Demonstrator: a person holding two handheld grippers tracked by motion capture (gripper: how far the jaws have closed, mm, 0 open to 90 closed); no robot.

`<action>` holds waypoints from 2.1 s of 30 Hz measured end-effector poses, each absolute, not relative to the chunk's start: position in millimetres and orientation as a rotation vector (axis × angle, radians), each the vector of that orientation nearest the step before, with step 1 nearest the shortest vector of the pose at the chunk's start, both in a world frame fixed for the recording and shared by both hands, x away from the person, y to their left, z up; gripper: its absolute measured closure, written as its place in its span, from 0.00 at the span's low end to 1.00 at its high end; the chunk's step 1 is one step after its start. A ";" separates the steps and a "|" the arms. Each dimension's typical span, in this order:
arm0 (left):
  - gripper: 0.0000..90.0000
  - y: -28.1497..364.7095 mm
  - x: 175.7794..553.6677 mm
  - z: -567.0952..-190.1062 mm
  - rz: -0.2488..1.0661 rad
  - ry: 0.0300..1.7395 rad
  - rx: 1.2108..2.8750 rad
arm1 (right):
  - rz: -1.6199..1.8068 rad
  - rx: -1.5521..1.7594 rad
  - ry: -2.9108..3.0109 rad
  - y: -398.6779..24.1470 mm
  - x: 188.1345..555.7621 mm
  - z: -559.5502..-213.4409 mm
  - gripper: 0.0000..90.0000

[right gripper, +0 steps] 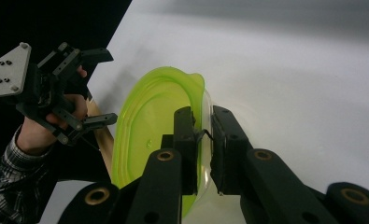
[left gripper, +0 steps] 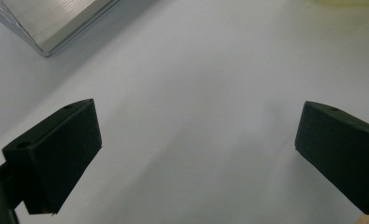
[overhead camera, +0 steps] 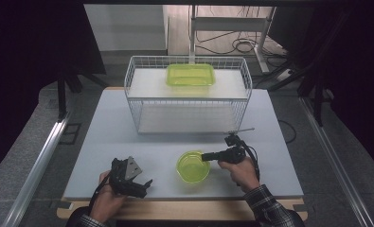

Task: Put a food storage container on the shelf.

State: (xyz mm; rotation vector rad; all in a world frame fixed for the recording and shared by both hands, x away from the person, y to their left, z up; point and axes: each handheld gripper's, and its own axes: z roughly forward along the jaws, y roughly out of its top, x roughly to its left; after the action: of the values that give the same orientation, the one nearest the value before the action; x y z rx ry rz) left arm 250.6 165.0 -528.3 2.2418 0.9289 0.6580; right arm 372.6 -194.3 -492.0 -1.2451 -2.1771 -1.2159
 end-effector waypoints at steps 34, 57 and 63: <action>0.00 165.8 251.2 -528.2 0.652 0.953 2.245 | -1.402 -1.241 -2.129 -203.3 380.1 -444.8 0.90; 0.00 167.0 251.3 -526.9 0.649 0.959 2.231 | -1.523 -1.206 -2.132 -197.2 394.2 -401.5 0.90; 0.00 166.9 251.3 -526.9 0.651 0.958 2.233 | -1.552 -1.204 -2.119 -195.8 398.3 -388.2 0.90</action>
State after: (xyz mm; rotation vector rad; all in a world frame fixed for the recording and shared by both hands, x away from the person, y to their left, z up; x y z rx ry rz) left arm 251.3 166.9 -526.9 2.2333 0.9579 0.6506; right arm 398.3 -195.8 -388.2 -1.2040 -2.1191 -1.5522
